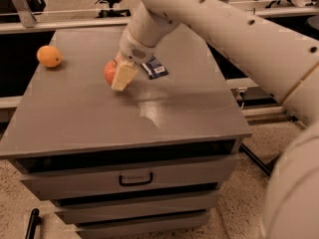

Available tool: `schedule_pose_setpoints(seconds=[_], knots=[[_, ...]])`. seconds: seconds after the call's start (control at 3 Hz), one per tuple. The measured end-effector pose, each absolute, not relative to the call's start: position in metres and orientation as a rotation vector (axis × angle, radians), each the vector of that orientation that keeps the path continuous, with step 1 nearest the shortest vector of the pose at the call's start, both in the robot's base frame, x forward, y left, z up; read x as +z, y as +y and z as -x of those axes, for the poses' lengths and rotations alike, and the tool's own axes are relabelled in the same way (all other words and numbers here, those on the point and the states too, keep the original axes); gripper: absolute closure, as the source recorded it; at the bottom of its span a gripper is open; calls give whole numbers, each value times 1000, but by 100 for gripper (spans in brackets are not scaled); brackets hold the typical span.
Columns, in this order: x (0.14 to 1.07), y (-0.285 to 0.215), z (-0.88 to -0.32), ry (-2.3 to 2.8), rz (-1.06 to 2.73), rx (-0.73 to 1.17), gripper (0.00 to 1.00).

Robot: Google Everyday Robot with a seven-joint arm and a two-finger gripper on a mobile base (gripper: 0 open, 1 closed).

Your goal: Move apple near orange

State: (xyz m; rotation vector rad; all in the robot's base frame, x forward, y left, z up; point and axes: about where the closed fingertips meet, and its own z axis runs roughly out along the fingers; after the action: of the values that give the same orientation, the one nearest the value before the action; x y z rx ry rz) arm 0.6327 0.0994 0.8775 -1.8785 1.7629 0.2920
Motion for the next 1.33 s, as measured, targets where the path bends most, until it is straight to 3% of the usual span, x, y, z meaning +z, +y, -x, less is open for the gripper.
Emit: schedule_pose_setpoints(seconds=[0.67, 1.33], knots=[[898, 159, -731, 1686, 1878, 207, 100], [908, 201, -780, 1647, 1695, 223, 100]])
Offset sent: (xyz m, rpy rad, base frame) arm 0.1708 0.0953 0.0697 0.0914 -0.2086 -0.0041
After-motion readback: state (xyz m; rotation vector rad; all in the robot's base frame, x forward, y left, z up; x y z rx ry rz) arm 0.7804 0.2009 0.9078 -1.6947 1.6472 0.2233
